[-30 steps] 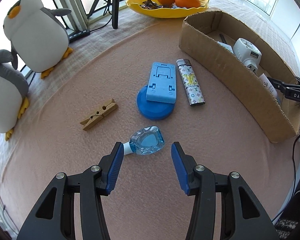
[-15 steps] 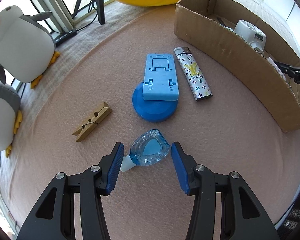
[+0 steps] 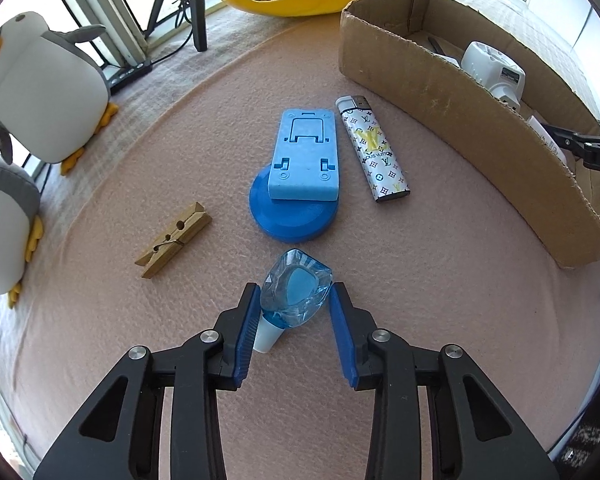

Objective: Organize rigid objects
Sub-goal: 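Lift the blue perfume bottle with the left gripper over the box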

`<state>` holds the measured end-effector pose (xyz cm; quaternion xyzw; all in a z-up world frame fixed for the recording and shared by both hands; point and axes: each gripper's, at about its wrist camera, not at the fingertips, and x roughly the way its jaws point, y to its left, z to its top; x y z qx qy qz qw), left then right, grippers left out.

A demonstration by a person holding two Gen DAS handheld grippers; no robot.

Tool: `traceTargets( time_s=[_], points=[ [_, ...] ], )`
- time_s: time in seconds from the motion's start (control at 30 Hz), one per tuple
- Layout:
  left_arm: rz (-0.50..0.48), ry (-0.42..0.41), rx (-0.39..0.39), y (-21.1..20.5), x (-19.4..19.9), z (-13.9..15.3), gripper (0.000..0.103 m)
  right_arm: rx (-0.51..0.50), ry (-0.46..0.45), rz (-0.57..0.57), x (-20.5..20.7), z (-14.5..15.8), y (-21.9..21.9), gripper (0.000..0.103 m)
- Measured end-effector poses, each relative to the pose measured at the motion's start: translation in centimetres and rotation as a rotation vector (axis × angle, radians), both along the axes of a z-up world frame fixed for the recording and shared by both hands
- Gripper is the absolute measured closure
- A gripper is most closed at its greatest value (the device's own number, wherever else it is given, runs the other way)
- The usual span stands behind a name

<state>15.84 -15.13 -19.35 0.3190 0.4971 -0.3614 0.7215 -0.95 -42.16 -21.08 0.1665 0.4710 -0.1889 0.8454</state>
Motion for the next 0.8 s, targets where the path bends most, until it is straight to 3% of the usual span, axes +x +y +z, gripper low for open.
traceTargets(
  time_s=[0.4,0.8],
  points=[
    [0.059,-0.009,-0.036,0.8,-1.1,0.7,0.071,0.0,-0.001,-0.001,0.1,0.0,-0.1,0.011],
    [0.037,-0.034,-0.139,-1.7,-2.8,5.4,0.071,-0.001,-0.001,0.001,0.1,0.0,0.0,0.011]
  ],
)
